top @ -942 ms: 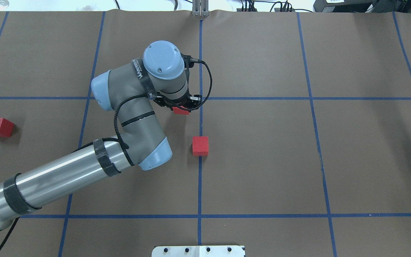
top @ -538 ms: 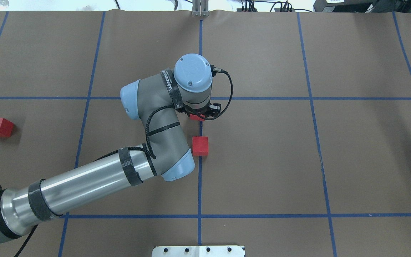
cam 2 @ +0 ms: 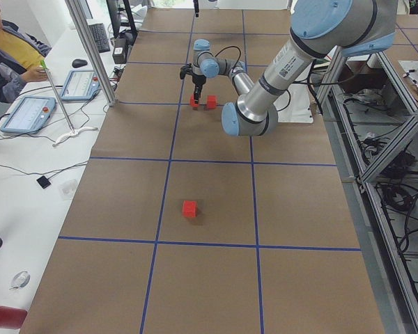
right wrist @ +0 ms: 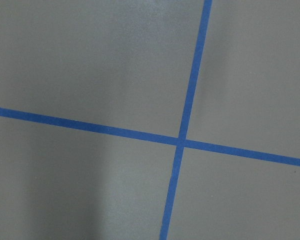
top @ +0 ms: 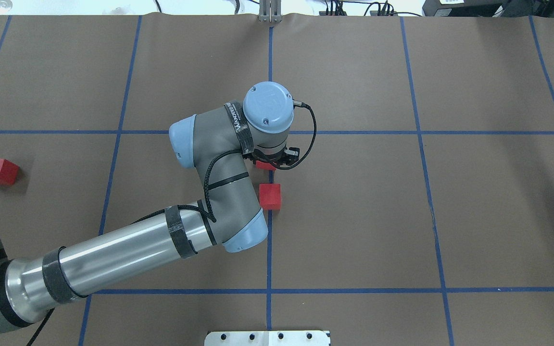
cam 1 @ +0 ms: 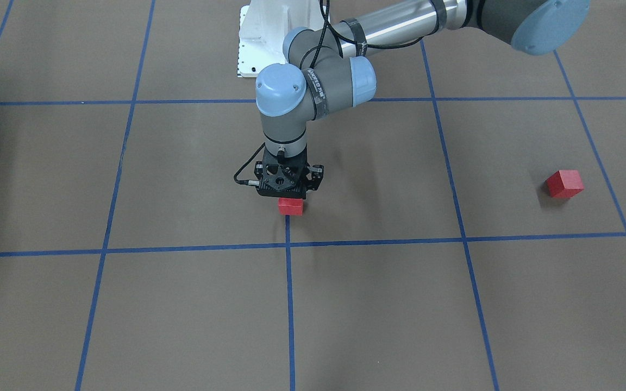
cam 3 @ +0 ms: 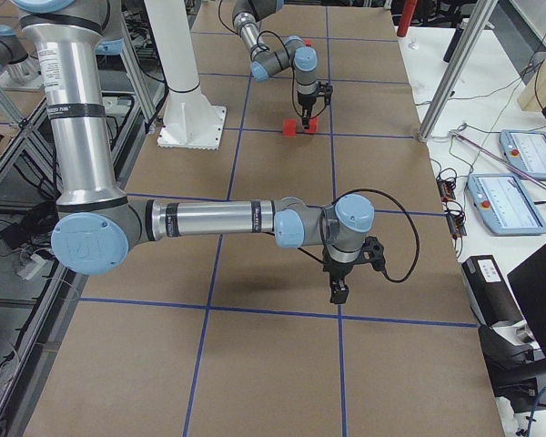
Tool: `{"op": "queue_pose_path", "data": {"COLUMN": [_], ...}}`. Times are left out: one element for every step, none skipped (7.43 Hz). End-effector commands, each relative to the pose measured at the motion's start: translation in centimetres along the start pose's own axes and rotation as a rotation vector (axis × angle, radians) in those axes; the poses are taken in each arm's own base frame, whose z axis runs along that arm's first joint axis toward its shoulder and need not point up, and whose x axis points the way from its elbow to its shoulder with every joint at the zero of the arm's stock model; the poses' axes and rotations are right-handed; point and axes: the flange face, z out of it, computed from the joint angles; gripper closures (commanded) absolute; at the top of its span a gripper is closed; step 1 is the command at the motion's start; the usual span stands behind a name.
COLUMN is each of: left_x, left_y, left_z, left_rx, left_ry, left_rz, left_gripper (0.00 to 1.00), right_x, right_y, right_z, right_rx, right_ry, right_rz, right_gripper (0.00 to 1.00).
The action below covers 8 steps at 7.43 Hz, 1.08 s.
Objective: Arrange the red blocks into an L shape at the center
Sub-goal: 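Carry the red cube with the left gripper beside the placed cube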
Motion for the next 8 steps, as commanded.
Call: {"op": "queue_pose_path", "data": {"left_x": [0.76, 0.81, 0.95, 0.99, 0.91, 0.84, 0.76, 0.69], "left_y": [0.29, 0.54, 0.73, 0.95, 0.97, 1.1, 1.12, 1.16], "left_z": [-0.59, -0.67, -0.59, -0.41, -0.32, -0.12, -0.03, 0.06], "left_rx": [-0.02, -0.029, -0.031, -0.035, -0.035, -0.037, -0.038, -0.04], "left_ry": [0.018, 0.026, 0.026, 0.024, 0.023, 0.022, 0.021, 0.02], "left_rz": [-0.02, -0.04, -0.051, -0.052, -0.052, -0.051, -0.052, -0.054], "left_gripper": [1.0, 1.0, 1.0, 1.0, 1.0, 1.0, 1.0, 0.96], "right_x": [0.14, 0.19, 0.19, 0.19, 0.19, 0.19, 0.19, 0.19], "right_y": [0.24, 0.32, 0.32, 0.32, 0.32, 0.32, 0.32, 0.32], "right_z": [0.18, 0.24, 0.24, 0.24, 0.24, 0.24, 0.24, 0.24], "right_rx": [-0.004, -0.005, -0.005, -0.005, -0.005, -0.005, -0.005, -0.005], "right_ry": [0.0, 0.0, 0.0, 0.0, 0.0, 0.0, 0.0, 0.0], "right_rz": [0.002, 0.003, 0.003, 0.003, 0.003, 0.003, 0.003, 0.003], "right_gripper": [0.0, 0.0, 0.0, 0.0, 0.0, 0.0, 0.0, 0.0]}}
